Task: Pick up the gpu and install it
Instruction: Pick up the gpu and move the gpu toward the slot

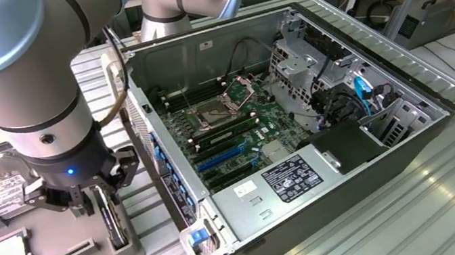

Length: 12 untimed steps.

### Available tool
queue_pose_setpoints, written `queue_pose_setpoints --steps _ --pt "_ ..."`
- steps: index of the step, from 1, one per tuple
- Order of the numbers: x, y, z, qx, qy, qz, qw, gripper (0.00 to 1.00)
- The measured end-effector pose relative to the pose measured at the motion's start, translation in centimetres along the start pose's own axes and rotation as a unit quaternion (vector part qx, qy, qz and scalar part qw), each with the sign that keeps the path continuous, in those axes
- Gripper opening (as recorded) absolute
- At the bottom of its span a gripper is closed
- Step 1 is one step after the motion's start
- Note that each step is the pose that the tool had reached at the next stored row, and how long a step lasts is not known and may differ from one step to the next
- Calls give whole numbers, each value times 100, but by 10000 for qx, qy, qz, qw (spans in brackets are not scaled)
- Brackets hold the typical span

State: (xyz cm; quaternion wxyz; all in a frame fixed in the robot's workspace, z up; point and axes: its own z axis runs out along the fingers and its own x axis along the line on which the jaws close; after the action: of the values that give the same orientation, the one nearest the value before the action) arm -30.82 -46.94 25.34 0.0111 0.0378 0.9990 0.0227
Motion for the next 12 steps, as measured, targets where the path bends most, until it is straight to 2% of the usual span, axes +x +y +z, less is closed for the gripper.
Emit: queue_pose_setpoints --steps 6,12 --pt "2 -4 77 0 2 0 10000 42" --pt "2 -4 96 0 2 0 10000 42"
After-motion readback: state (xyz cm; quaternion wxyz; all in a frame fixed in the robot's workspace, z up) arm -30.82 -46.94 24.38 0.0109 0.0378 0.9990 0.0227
